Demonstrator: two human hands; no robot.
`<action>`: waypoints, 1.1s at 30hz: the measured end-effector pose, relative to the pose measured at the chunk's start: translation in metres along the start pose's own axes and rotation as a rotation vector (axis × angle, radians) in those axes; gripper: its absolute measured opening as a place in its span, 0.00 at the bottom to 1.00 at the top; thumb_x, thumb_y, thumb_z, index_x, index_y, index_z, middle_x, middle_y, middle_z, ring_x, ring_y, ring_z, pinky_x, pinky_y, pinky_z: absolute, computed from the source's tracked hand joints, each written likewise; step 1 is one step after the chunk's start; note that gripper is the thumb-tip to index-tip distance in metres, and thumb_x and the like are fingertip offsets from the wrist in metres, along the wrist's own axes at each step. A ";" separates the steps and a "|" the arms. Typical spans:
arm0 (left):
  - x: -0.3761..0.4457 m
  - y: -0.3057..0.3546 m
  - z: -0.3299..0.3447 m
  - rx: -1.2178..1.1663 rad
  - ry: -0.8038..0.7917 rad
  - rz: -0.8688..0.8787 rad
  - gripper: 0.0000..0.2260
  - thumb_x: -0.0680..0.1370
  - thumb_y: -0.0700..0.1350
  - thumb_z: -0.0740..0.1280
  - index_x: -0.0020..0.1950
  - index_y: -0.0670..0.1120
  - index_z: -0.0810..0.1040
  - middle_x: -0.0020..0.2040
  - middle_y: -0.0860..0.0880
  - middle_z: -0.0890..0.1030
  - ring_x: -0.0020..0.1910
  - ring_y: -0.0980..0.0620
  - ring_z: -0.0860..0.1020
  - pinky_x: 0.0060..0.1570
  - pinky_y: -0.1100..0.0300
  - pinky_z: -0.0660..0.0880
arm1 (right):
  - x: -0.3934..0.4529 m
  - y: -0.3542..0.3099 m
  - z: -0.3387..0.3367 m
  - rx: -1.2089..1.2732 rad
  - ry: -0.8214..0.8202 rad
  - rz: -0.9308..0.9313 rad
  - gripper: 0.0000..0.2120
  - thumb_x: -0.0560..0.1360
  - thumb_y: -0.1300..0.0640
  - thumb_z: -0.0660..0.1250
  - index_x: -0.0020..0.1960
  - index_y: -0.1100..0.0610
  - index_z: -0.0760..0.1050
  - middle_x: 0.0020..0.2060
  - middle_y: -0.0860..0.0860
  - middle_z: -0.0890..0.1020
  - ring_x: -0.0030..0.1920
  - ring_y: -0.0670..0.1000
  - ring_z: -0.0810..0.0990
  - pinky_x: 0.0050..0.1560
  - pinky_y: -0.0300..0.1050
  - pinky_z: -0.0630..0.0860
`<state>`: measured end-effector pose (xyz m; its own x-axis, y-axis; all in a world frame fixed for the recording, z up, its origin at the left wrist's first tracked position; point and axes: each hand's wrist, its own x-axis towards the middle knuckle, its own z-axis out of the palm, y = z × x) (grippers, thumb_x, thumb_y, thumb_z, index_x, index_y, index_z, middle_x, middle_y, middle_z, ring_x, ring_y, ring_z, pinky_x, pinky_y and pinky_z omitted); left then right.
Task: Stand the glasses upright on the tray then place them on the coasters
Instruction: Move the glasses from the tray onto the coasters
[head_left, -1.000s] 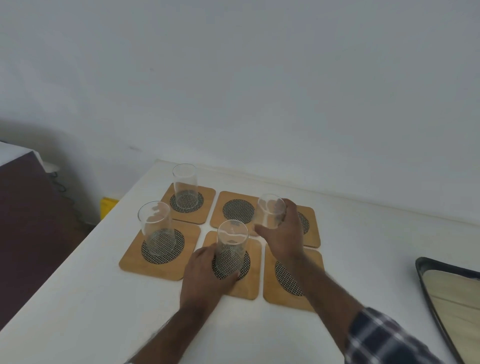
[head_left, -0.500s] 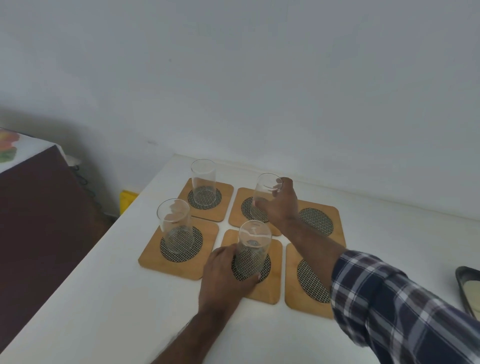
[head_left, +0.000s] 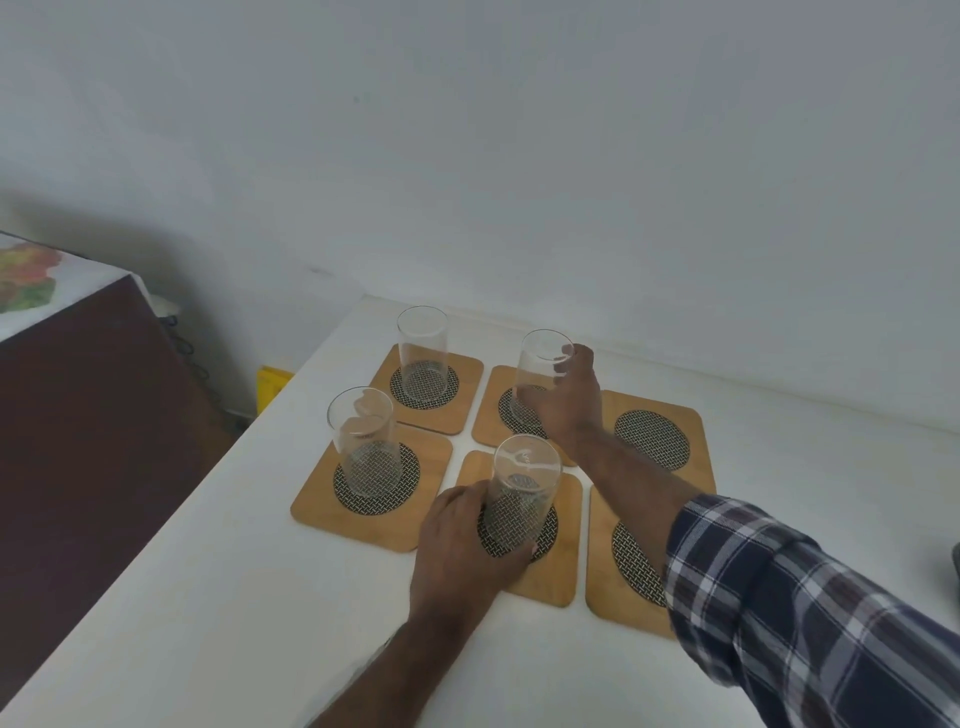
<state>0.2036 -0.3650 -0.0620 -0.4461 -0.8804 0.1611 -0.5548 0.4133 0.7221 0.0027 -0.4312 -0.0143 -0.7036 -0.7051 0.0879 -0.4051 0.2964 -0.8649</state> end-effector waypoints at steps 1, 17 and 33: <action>0.000 0.000 0.000 0.001 0.000 0.001 0.32 0.64 0.61 0.73 0.65 0.52 0.74 0.61 0.57 0.77 0.65 0.57 0.68 0.64 0.64 0.63 | -0.001 0.000 0.000 0.004 -0.006 0.008 0.40 0.63 0.56 0.79 0.68 0.56 0.61 0.57 0.54 0.74 0.54 0.54 0.76 0.52 0.47 0.75; -0.001 0.002 -0.002 -0.035 0.007 0.005 0.34 0.65 0.60 0.75 0.67 0.51 0.73 0.61 0.56 0.78 0.63 0.56 0.69 0.62 0.63 0.64 | -0.066 0.034 -0.058 -0.004 0.048 0.035 0.38 0.67 0.51 0.78 0.70 0.54 0.63 0.58 0.51 0.75 0.58 0.50 0.74 0.53 0.44 0.71; -0.012 0.008 -0.003 -0.097 0.002 -0.061 0.49 0.58 0.62 0.80 0.74 0.51 0.64 0.65 0.51 0.76 0.65 0.48 0.72 0.61 0.48 0.74 | -0.136 0.052 -0.138 0.063 0.145 0.068 0.36 0.67 0.53 0.78 0.69 0.52 0.65 0.59 0.50 0.76 0.60 0.50 0.75 0.60 0.47 0.73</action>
<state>0.2063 -0.3515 -0.0559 -0.4119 -0.9038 0.1164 -0.5104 0.3346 0.7922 -0.0032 -0.2315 -0.0032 -0.8067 -0.5834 0.0943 -0.3194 0.2961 -0.9002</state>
